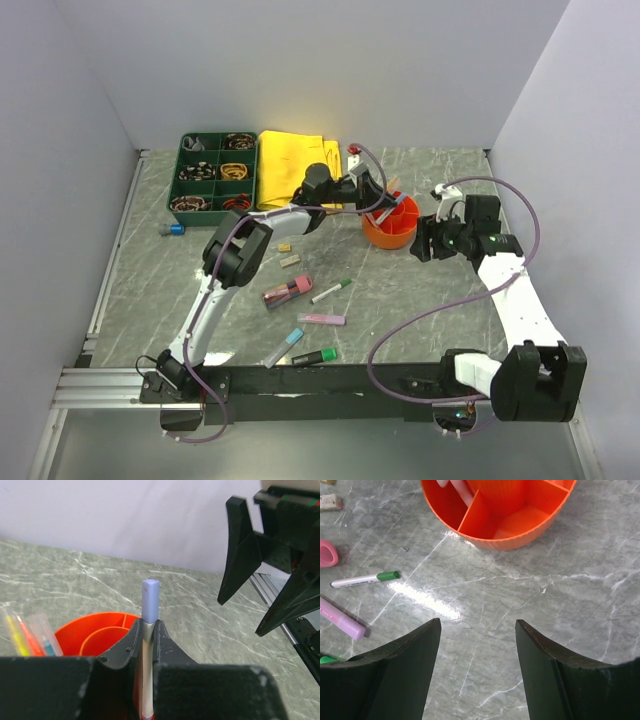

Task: Sort the stationery into containers
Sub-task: Place the pen in the storage box.

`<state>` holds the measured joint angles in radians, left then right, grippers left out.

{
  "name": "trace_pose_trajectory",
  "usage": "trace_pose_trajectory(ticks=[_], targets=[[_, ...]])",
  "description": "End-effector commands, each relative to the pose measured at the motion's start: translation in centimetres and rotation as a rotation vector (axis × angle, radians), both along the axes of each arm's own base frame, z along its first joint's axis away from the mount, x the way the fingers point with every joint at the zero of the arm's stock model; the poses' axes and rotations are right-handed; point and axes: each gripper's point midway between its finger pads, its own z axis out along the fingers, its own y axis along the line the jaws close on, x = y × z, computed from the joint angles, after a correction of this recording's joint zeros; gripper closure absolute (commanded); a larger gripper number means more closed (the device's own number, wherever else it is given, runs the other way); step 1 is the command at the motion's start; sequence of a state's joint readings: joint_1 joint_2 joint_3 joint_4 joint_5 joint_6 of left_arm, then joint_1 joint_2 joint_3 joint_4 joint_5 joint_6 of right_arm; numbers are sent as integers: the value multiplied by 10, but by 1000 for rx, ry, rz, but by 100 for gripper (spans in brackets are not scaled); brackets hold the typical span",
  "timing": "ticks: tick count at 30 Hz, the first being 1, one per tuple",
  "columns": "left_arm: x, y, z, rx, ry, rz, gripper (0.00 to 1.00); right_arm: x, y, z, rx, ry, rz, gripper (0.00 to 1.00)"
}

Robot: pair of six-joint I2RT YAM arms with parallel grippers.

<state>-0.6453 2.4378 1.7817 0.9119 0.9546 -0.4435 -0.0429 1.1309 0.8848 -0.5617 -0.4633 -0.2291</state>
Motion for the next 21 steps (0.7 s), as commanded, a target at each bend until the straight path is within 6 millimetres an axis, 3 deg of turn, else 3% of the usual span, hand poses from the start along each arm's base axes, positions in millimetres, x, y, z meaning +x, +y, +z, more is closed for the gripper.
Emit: trace_pose_trajectory(ticks=[1,3,4,7,12,15,16,18,19,20,21], targets=[[2,10,31,-73,-66,-3,94,20,-1,21,8,-61,0,31],[2,16,35,-82,-72,2,82,25,-1,21,7,-58,4,31],[1,20,29,-74,-58,6,70,27,-1,23,7,-61,3,31],[-3,31,38,-72,-75,2,62,34,0,28,17,-76,-2,30],[-4,45,45,-60,-77,9,57,40,-1,36,20,-100,-7,30],[-6,55,58,-64,-72,22,56,40,-1,38,21,-109,-9,30],[-8,62,74,-74,-90,30,56,40,0,39,23,-114,-10,30],[-13,72,73,-55,-80,38,55,37,0,39,24,-122,-12,30],[-17,81,86,-49,-84,45,54,36,1,39,31,-123,-12,30],[-20,85,87,-39,-84,50,53,33,2,38,35,-123,-13,30],[-24,92,77,-10,-74,60,52,32,2,38,38,-128,-12,30]])
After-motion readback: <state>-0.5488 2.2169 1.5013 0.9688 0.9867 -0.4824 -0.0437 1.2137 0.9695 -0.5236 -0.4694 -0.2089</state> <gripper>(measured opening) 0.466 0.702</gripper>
